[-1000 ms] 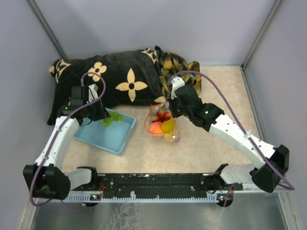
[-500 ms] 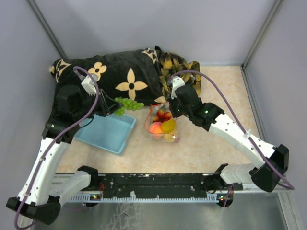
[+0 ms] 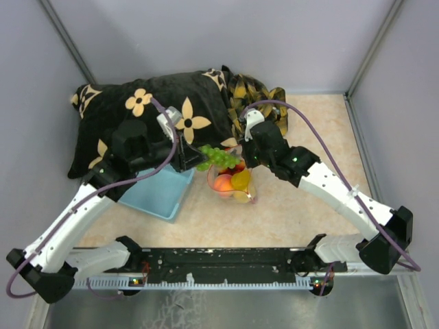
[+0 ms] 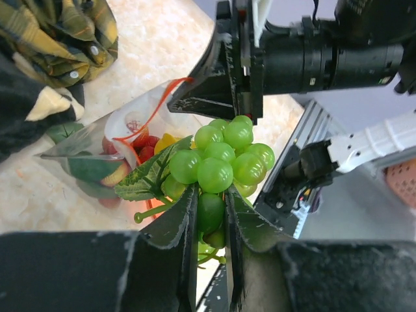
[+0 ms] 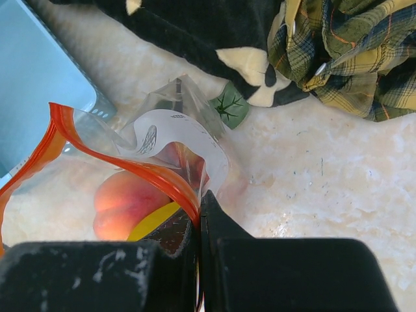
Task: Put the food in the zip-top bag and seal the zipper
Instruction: Place the fake fruit in the zipper food storage bag.
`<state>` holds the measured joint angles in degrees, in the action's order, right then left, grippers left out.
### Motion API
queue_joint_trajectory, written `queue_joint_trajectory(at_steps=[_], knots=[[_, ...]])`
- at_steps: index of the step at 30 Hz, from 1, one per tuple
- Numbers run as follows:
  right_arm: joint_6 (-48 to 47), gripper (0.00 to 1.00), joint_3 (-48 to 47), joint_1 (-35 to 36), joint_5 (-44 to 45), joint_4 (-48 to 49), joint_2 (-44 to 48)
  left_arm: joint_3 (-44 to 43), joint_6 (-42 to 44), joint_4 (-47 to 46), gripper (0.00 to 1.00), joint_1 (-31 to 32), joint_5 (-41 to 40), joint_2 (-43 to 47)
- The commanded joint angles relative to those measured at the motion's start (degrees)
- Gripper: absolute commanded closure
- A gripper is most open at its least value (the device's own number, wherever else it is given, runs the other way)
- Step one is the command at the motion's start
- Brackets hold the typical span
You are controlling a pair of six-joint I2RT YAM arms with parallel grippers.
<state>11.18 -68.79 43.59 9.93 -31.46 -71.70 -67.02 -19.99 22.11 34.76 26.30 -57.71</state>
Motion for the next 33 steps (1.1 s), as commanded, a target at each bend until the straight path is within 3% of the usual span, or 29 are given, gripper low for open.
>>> queue_joint_trajectory(at_steps=[1,15,23,33], knots=[[0.51,1.00,-3.80,-0.43,1.12,0.73,0.25,-2.94,9.79,-2.85,0.89,4.73,-2.56,-2.39],[0.47,1.00,-3.98,-0.40,1.06,0.28,0.96,-9.16,28.22,5.20,0.87,13.62,-5.12,-13.55],[0.42,1.00,-3.72,-0.43,1.51,-0.18,1.39,-12.90,31.39,11.52,0.90,14.17,-16.10,-15.71],[0.25,1.00,-3.89,-0.41,1.14,0.26,0.87,-17.08,33.74,17.34,0.90,16.79,-15.88,-19.95]])
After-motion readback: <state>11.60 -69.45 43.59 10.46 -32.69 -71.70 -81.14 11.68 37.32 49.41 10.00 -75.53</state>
